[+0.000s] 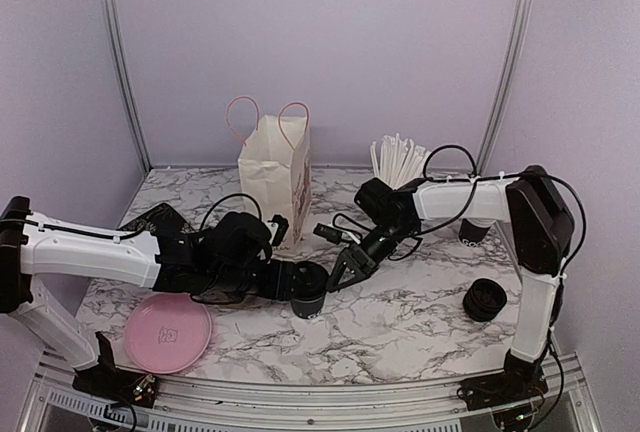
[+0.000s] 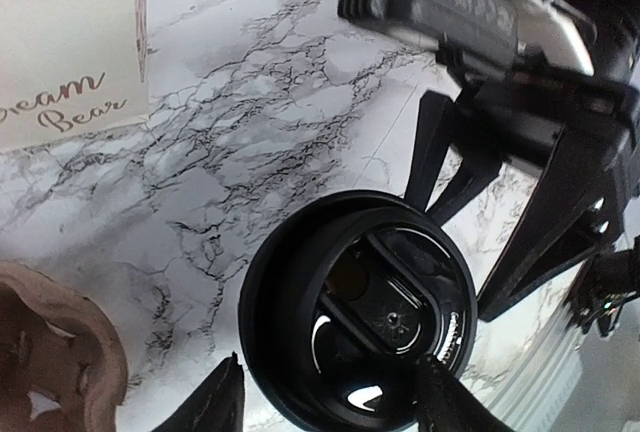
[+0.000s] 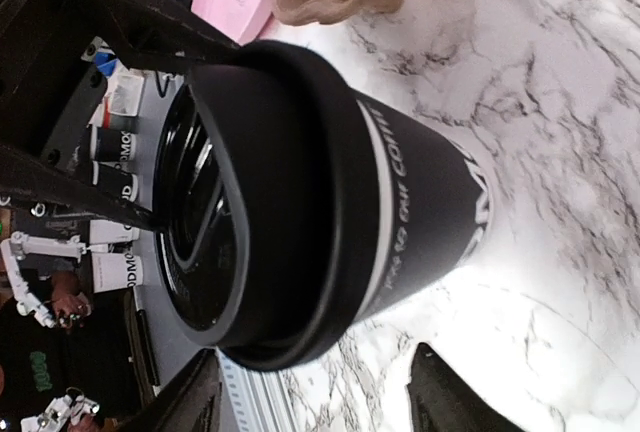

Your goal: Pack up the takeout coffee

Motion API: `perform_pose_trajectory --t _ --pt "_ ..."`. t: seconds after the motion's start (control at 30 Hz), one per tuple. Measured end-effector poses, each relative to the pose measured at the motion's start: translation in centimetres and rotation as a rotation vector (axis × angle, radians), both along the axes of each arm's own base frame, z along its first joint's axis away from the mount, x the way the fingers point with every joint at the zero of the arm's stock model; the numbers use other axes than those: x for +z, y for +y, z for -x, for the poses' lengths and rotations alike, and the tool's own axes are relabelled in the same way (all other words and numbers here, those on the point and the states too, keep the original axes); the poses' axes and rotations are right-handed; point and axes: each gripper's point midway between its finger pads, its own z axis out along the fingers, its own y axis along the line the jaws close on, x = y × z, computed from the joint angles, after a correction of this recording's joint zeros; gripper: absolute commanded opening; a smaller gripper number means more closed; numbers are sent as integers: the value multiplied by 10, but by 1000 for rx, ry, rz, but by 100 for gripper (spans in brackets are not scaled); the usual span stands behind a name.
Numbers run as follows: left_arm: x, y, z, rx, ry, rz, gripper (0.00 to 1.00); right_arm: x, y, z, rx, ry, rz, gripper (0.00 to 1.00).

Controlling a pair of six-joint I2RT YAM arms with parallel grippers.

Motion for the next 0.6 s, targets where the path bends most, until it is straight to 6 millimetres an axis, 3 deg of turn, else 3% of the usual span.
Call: perform_pose_trajectory --t 0.1,0.2,0.4,0.43,0.6 --pt "3 4 1 -21 -29 -37 72 10 -8 -8 2 -126 28 76" --pt "22 7 -2 -40 -87 -44 77 29 -18 -15 1 -268 46 77" --pt "93 28 -13 -30 -320 -17 98 63 -25 -18 76 -526 15 73" --pt "110 38 -17 -8 -386 -22 99 67 -25 -18 97 -581 11 75" --pt "155 75 -33 102 -588 -85 99 87 -9 -9 213 -835 -51 84"
